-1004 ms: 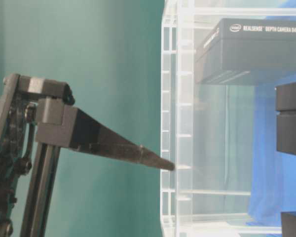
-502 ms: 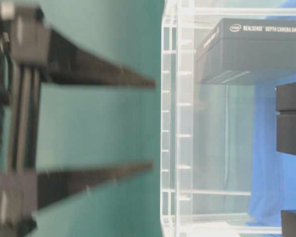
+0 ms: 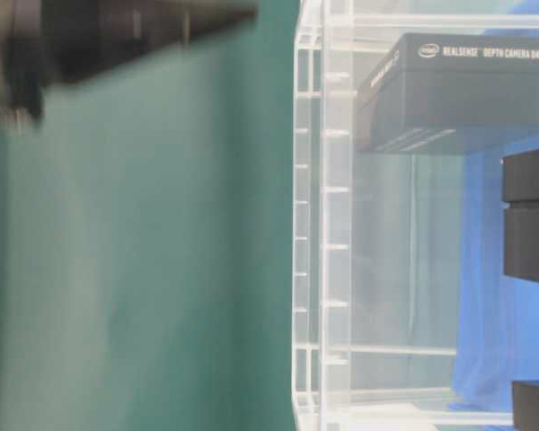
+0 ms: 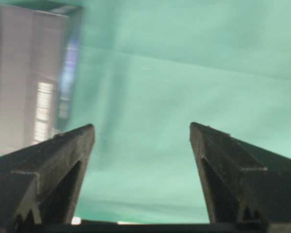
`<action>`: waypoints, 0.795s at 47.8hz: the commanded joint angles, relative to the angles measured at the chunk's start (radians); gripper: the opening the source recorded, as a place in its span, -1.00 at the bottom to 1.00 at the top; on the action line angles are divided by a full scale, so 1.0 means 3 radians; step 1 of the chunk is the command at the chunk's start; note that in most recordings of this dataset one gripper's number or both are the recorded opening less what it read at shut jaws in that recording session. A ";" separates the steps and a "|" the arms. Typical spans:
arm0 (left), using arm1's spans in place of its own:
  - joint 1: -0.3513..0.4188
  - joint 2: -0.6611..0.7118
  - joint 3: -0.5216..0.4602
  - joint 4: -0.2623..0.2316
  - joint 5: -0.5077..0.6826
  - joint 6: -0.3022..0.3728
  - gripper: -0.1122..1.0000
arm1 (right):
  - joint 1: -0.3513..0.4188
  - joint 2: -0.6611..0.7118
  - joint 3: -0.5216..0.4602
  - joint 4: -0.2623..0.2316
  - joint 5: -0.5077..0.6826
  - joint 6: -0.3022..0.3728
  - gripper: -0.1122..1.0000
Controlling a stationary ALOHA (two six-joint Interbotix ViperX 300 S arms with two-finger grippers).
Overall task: Take the box out of the case with the right arm.
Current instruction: 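Open the right gripper and release the box upright, then withdraw the right gripper to the right of the bin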
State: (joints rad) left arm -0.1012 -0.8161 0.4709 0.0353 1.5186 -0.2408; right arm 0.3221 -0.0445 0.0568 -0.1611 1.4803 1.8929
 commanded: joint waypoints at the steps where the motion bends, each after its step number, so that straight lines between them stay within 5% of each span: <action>1: 0.0005 0.0015 -0.0036 0.0010 -0.0015 -0.0005 -0.80 | 0.0072 -0.0368 0.0271 0.0010 -0.0051 0.0020 0.63; 20: 0.0005 -0.0026 -0.0031 0.0010 0.0010 0.0000 -0.80 | 0.0383 -0.1340 0.1263 0.0020 -0.0056 0.0430 0.63; 38: 0.0005 -0.0026 -0.0026 0.0005 0.0005 0.0000 -0.80 | 0.0378 -0.1411 0.1370 -0.0056 -0.0123 0.0440 0.62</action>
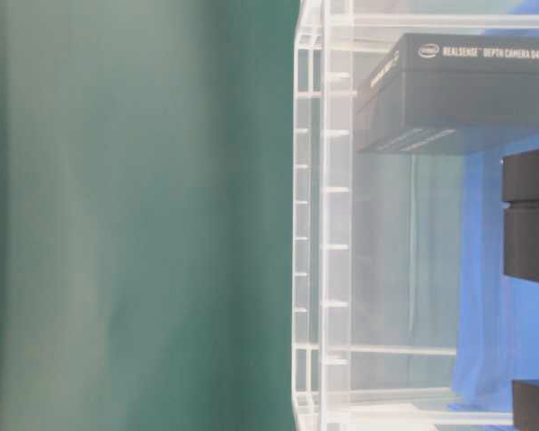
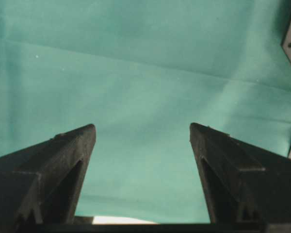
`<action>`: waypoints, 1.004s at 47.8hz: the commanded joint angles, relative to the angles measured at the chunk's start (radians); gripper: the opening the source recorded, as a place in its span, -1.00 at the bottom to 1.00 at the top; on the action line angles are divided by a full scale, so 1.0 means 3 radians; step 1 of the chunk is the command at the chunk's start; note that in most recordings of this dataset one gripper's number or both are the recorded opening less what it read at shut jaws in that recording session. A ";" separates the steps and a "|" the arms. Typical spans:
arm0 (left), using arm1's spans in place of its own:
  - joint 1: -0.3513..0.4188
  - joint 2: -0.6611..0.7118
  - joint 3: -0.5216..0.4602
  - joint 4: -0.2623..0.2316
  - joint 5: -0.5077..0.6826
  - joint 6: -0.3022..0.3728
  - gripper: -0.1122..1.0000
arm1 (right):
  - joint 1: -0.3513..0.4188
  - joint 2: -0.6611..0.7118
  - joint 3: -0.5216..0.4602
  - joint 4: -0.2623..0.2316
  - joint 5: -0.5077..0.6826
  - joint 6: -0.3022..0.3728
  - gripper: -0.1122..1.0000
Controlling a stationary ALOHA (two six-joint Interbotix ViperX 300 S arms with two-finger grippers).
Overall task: Take the box out of the case with the right arm.
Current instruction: 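Withdraw the right gripper to the right of the bin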
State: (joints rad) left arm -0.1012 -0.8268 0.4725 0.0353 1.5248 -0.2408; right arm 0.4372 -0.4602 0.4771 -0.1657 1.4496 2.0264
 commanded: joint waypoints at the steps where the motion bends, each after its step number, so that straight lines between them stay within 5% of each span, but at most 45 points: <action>1: 0.0005 0.0010 -0.0036 0.0010 -0.0010 0.0000 -0.80 | -0.0015 -0.0026 -0.0031 -0.0051 -0.0015 -0.0010 0.62; 13: 0.0005 0.0015 -0.0031 0.0005 -0.0010 -0.0005 -0.80 | -0.0327 -0.0112 0.0041 -0.0153 -0.0015 -0.0230 0.63; 37: 0.0005 0.0031 -0.0031 0.0010 -0.0010 -0.0005 -0.80 | -0.1841 -0.0302 0.0128 -0.0118 -0.0271 -0.1754 0.63; 48: 0.0005 0.0031 -0.0026 0.0010 -0.0015 -0.0005 -0.80 | -0.2188 -0.0291 0.0133 -0.0051 -0.0276 -0.2117 0.63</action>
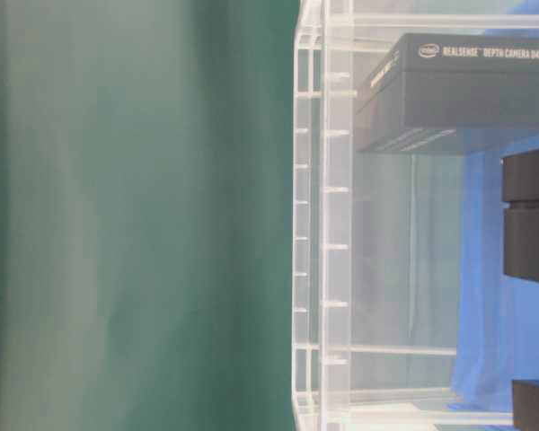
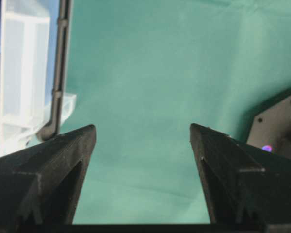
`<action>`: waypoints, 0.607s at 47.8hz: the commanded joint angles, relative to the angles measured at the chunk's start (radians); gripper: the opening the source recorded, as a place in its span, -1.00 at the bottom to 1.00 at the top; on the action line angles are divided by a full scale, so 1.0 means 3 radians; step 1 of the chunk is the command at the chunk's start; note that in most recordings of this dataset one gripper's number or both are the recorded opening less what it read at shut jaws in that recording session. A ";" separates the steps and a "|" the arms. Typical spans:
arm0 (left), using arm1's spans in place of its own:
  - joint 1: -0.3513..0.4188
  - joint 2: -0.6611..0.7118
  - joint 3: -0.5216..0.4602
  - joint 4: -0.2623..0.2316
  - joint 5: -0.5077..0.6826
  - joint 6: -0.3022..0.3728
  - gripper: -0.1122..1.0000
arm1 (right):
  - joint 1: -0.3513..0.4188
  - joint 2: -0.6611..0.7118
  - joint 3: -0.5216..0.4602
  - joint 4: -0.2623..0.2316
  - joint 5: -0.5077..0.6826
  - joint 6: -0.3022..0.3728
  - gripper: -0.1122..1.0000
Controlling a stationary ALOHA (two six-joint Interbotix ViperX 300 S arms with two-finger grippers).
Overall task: Take the box out of the case with the right arm.
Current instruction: 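Withdraw the right gripper to the right of the bin, then move the right gripper over the remaining box at the bin's right end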
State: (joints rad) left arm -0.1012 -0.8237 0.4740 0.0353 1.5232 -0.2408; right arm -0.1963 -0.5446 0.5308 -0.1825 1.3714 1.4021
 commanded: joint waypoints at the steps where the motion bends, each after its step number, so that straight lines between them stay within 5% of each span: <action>1: 0.0005 0.0015 -0.0036 0.0010 -0.0005 -0.0005 -0.80 | -0.0087 -0.0010 -0.0046 0.0005 -0.0015 -0.0041 0.63; 29: 0.0005 0.0026 -0.0020 0.0010 -0.0005 -0.0005 -0.80 | -0.0102 0.0041 -0.0036 0.0036 -0.0020 -0.0036 0.63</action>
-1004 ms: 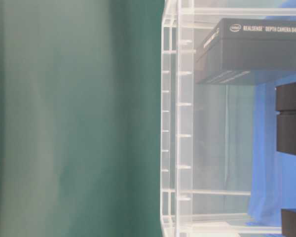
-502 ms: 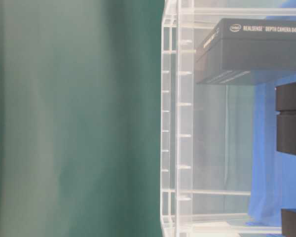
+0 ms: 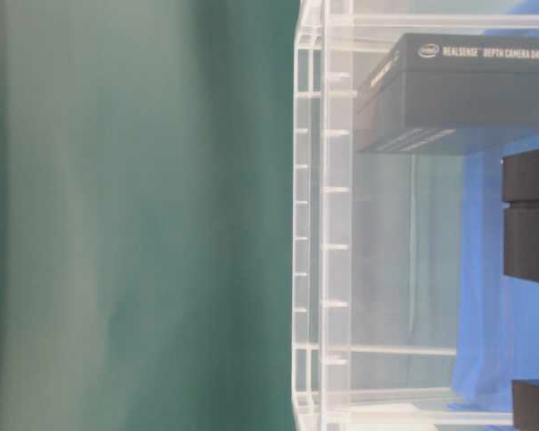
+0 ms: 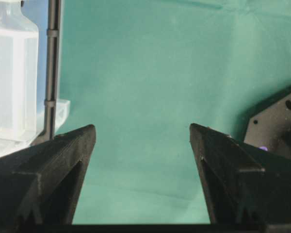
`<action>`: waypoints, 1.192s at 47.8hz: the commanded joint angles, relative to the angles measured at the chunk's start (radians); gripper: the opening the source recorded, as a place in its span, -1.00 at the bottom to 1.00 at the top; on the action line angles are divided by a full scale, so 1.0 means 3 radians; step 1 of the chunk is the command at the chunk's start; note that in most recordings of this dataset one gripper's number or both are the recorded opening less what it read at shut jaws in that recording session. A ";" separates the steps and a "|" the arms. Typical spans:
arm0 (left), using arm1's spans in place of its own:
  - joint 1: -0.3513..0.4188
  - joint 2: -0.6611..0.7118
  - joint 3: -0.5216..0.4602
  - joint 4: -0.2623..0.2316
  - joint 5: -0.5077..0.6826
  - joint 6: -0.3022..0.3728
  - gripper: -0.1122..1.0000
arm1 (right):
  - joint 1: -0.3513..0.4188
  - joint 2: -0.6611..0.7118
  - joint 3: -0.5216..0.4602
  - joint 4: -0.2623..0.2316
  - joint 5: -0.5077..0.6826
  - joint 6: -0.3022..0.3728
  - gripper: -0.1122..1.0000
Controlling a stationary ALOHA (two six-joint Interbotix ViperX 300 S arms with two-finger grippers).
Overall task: Take the box out of the case with the right arm.
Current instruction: 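Move the right gripper over the remaining box at the bin's right end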
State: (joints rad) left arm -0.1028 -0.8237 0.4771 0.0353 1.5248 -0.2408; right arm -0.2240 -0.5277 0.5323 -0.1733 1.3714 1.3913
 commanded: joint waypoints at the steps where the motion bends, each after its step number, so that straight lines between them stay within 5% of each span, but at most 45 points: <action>1: 0.0010 0.0026 -0.0031 0.0010 -0.0010 -0.0005 -0.80 | -0.0010 -0.0015 -0.0041 0.0005 -0.0020 0.0005 0.63; 14: 0.0010 0.0046 -0.0031 0.0005 -0.0015 -0.0010 -0.80 | -0.0005 0.0235 -0.0179 0.0112 -0.0343 0.0020 0.63; 26: 0.0010 0.0036 -0.0031 0.0010 -0.0015 -0.0005 -0.80 | 0.0072 0.0859 -0.0670 0.0159 -0.0644 -0.0010 0.64; 43: 0.0010 0.0020 -0.0031 0.0005 -0.0015 0.0000 -0.80 | 0.0174 0.1682 -0.1503 0.0159 -0.0649 -0.0205 0.66; 57: 0.0010 -0.0010 -0.0026 0.0010 -0.0010 0.0000 -0.80 | 0.0179 0.1739 -0.1565 0.0148 -0.0516 -0.0194 0.68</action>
State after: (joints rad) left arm -0.1012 -0.8283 0.4771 0.0353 1.5248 -0.2424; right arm -0.1733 0.0107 0.0859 -0.1258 1.1965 1.3330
